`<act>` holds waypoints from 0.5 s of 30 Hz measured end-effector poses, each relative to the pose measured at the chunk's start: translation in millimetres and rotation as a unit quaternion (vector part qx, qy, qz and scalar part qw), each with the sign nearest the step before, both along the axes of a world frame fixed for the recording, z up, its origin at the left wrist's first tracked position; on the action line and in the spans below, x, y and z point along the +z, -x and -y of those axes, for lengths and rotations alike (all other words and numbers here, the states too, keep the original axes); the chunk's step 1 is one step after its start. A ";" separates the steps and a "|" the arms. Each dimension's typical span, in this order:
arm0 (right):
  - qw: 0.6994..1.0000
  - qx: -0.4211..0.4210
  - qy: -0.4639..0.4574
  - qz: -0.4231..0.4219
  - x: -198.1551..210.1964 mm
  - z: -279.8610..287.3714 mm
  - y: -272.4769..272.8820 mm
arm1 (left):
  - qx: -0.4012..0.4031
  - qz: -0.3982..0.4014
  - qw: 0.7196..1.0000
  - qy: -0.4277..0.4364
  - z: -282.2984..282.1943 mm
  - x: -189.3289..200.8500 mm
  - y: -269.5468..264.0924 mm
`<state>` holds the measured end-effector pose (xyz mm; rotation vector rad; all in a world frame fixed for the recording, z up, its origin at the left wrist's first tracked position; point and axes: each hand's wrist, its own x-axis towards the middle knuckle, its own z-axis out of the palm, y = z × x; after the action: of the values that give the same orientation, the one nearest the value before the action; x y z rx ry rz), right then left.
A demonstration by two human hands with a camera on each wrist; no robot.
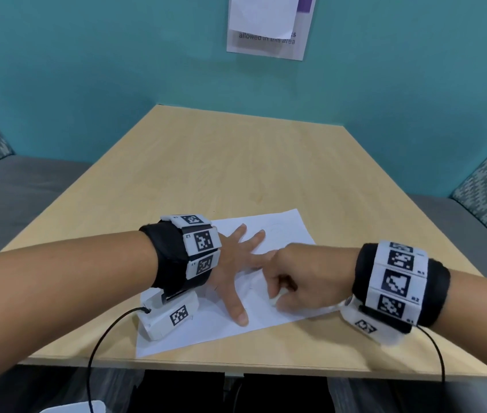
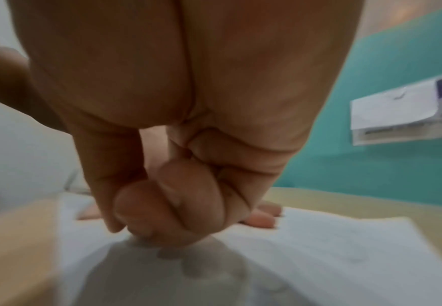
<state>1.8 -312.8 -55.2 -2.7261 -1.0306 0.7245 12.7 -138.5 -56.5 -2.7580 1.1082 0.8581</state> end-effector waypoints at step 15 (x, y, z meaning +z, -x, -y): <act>1.000 -0.024 -0.006 0.014 2.4 5.9 -4.6 | 0.010 0.014 0.999 -0.045 -5.9 -13.5 -9.8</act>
<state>6.5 -318.7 -52.7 -2.7468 -0.9695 0.6730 22.5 -132.5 -70.0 -2.7028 1.0132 0.8457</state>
